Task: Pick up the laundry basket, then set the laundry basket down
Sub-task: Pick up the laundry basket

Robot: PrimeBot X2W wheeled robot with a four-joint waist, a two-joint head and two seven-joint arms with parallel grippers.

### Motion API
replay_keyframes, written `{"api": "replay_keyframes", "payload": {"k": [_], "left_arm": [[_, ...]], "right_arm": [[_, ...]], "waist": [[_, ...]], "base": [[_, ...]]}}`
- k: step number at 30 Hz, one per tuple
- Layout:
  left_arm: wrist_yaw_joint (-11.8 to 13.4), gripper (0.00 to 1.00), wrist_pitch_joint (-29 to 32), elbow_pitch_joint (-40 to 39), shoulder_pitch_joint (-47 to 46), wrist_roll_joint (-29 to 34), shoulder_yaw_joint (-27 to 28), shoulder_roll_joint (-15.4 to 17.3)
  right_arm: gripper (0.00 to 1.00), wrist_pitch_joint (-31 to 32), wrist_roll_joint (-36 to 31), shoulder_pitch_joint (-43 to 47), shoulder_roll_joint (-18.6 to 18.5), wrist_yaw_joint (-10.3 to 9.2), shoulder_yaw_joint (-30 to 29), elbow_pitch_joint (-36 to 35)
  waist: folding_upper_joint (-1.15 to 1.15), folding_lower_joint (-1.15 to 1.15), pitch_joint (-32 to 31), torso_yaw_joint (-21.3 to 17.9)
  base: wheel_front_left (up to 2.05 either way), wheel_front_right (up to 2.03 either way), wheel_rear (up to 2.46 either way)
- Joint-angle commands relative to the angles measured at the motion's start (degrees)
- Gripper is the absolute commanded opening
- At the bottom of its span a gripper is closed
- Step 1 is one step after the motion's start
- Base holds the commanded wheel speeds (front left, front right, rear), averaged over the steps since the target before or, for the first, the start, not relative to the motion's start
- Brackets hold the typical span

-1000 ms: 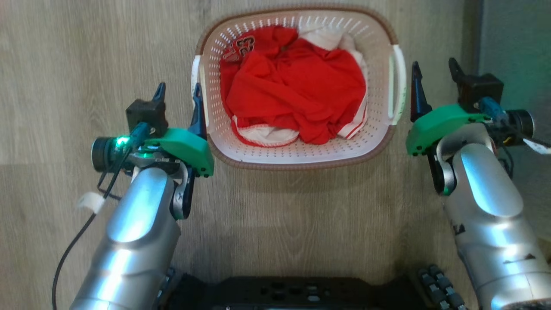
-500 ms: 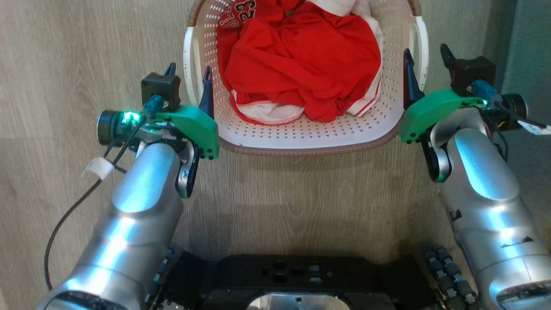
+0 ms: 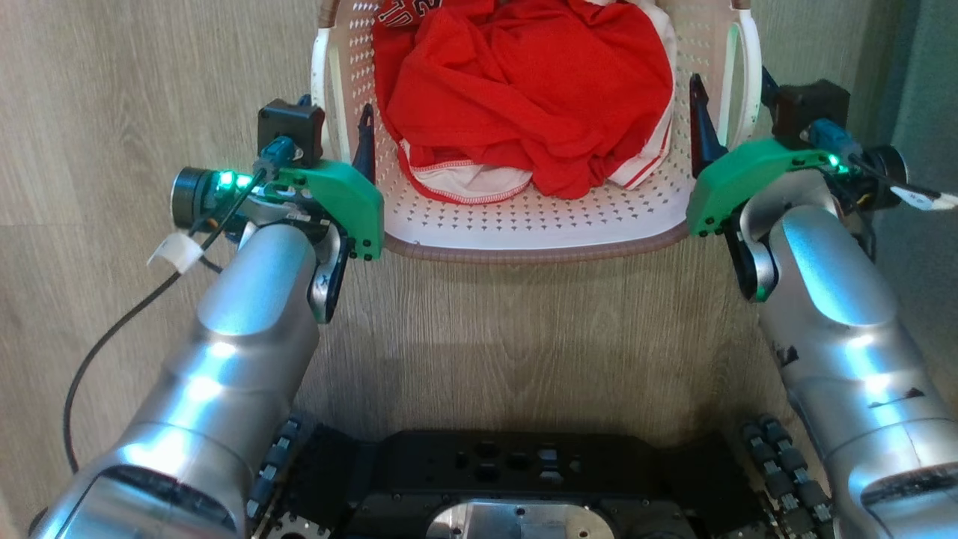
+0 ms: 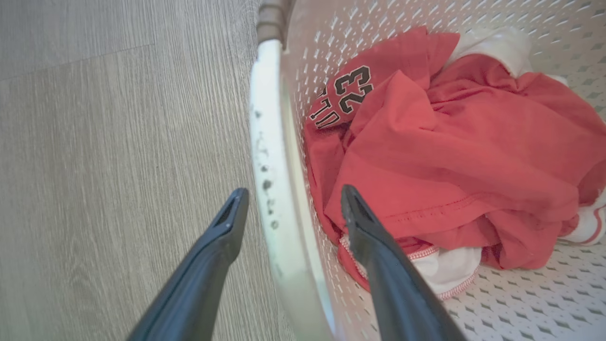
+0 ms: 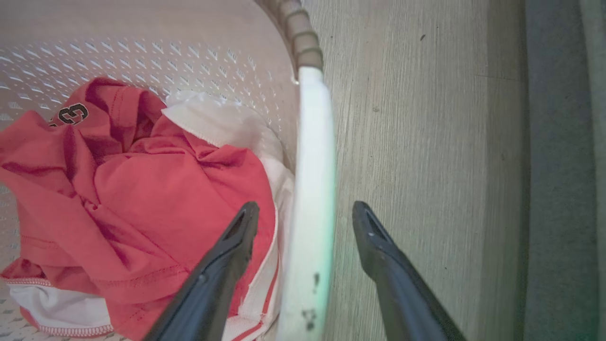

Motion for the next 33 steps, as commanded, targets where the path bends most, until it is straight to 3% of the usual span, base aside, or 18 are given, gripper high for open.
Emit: {"api": "replay_keyframes", "payload": {"k": [1, 6, 7, 8, 9, 10, 11, 12, 13, 14, 15, 33], "left_arm": [[0.5, 1.00, -0.4, 0.1, 0.9, -0.6, 0.3, 1.3], [0.8, 1.00, -0.4, 1.6, -0.1, -2.6, -1.6, 1.3], [0.9, 1.00, -0.4, 1.8, -0.2, -3.0, -2.0, 1.3], [1.0, 1.00, -0.4, 1.9, -0.4, -3.3, -2.4, 1.3], [1.0, 1.00, -0.4, 2.0, -0.5, -3.6, -2.8, 1.3], [1.1, 0.98, -0.4, 2.1, -0.6, -3.9, -3.2, 1.3], [1.2, 0.86, -0.4, 2.2, -0.7, -4.1, -3.5, 1.3], [1.2, 0.63, -0.4, 2.3, -0.8, -4.3, -4.0, 1.3], [1.3, 0.33, -0.4, 2.4, -0.9, -4.4, -4.4, 1.3], [1.4, 0.09, -0.4, 2.5, -1.0, -4.6, -4.7, 1.3], [1.4, 0.00, -0.4, 2.6, -1.1, -4.8, -5.0, 1.3], [2.1, 0.00, -0.4, 4.2, 0.2, -8.8, -10.0, 1.3]], "right_arm": [[1.00, -0.7, 0.4, 1.5, 1.0, 0.14, 1.4, -0.3], [0.98, -0.7, 1.0, 0.7, 1.0, 0.14, 2.0, 0.7], [0.91, -0.7, 1.1, 0.5, 1.0, 0.14, 2.1, 0.9], [0.74, -0.7, 1.3, 0.4, 1.0, 0.14, 2.2, 1.3], [0.48, -0.7, 1.5, 0.3, 1.0, 0.14, 2.4, 1.7], [0.42, -0.7, 1.6, 0.1, 1.0, 0.14, 2.5, 2.1], [0.36, -0.7, 1.8, 0.0, 1.0, 0.14, 2.6, 2.3], [0.28, -0.7, 1.9, -0.2, 1.0, 0.14, 2.8, 2.7], [0.00, -0.7, 1.9, -0.3, 1.0, 0.14, 2.9, 3.0], [0.00, -0.7, 2.0, -0.5, 1.0, 0.14, 3.1, 3.3], [0.00, -0.7, 2.1, -0.6, 1.0, 0.14, 3.3, 3.6], [0.00, -0.7, 5.7, -0.5, 1.0, 0.14, 5.7, 8.5]], "waist": [[0.00, 0.00, 0.1, 0.0], [0.00, 0.00, 0.5, 0.0], [0.00, 0.00, 0.6, 0.1], [0.00, 0.00, 0.6, 0.1], [0.00, 0.00, 0.6, 0.2], [0.00, 0.00, 0.6, 0.2], [0.00, 0.00, 0.6, 0.2], [0.00, 0.00, 0.7, 0.2], [0.00, 0.00, 0.6, 0.2], [0.00, 0.00, 0.6, 0.2], [0.00, 0.00, 0.6, 0.2], [0.00, 0.00, -4.0, -0.3]], "base": [[0.00, 0.00, 0.00], [0.00, 0.00, 0.00], [0.00, 0.00, 0.00], [0.00, 0.00, 0.00], [0.00, 0.00, 0.00], [0.00, 0.00, 0.00], [0.00, 0.00, 0.00], [0.00, 0.00, 0.00], [0.00, 0.00, 0.00], [0.00, 0.00, 0.00], [0.00, 0.00, 0.00], [0.00, 0.00, 0.00]]}}
